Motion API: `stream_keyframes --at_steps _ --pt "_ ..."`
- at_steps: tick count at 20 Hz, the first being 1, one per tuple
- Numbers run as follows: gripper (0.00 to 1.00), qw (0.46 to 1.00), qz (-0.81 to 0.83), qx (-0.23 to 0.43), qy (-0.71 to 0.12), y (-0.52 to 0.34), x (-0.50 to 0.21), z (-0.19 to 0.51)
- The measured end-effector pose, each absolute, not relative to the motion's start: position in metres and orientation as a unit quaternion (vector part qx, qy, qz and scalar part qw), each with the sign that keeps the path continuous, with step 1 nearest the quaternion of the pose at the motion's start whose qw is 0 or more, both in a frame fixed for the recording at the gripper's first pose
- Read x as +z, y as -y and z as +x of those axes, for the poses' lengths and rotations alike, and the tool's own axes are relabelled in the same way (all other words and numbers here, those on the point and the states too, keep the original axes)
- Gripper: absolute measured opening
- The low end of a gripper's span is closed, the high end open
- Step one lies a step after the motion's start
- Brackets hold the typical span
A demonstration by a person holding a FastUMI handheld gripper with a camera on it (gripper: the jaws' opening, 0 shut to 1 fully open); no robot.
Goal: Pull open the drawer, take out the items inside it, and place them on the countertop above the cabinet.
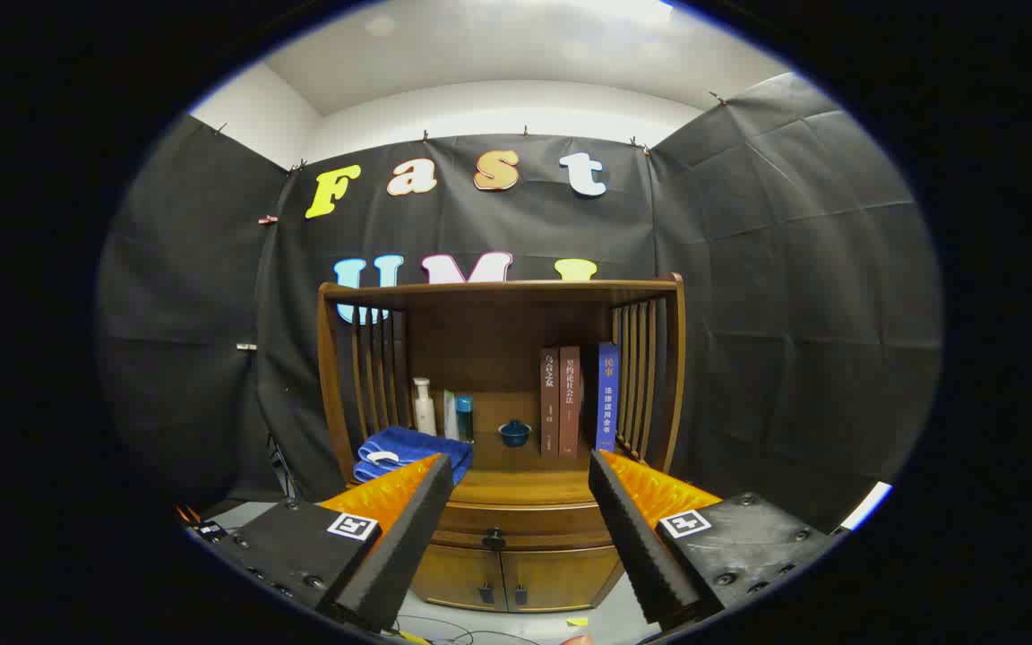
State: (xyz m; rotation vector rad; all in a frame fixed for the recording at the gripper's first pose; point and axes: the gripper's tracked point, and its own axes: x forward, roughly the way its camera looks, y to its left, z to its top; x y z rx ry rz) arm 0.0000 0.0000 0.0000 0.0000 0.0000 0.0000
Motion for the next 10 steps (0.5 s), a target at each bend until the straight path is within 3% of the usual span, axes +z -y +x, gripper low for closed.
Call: stream_keyframes --at_steps 10 --pt "0.98 1.0 -0.014 0.007 -0.004 -0.012 0.0 -0.001"
